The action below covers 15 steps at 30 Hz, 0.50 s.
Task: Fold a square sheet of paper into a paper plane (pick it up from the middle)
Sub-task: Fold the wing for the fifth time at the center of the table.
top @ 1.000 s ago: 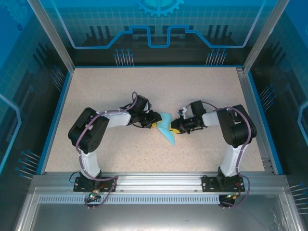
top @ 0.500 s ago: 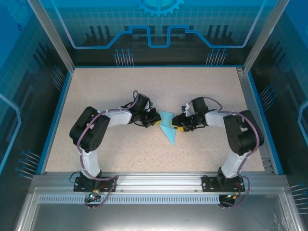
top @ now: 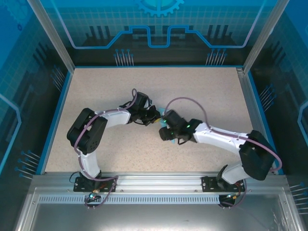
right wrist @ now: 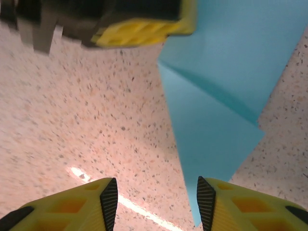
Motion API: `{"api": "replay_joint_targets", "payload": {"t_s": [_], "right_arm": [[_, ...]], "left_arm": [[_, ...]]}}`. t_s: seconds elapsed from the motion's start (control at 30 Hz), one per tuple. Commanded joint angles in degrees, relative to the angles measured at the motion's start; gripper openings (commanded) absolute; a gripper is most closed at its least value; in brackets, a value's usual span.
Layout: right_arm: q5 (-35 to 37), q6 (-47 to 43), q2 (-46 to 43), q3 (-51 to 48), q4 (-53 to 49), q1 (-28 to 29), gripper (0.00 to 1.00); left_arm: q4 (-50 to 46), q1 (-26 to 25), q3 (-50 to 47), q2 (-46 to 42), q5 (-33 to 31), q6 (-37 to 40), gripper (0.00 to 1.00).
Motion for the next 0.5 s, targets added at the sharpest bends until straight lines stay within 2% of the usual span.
{"api": "replay_joint_targets", "payload": {"t_s": [0.0, 0.3, 0.47], "right_arm": [[17.54, 1.82, 4.4, 2.78, -5.72, 4.59, 0.49], [25.31, 3.26, 16.52, 10.99, -12.71, 9.45, 0.46], [27.73, 5.09, 19.65, 13.07, -15.51, 10.04, 0.41]], "left_arm": [[0.73, 0.48, -1.12, -1.84, 0.12, -0.89, 0.03], [0.09, 0.81, -0.86, -1.81, 0.44, -0.61, 0.03], [-0.16, 0.76, -1.03, -2.08, 0.34, -0.43, 0.04]]}}
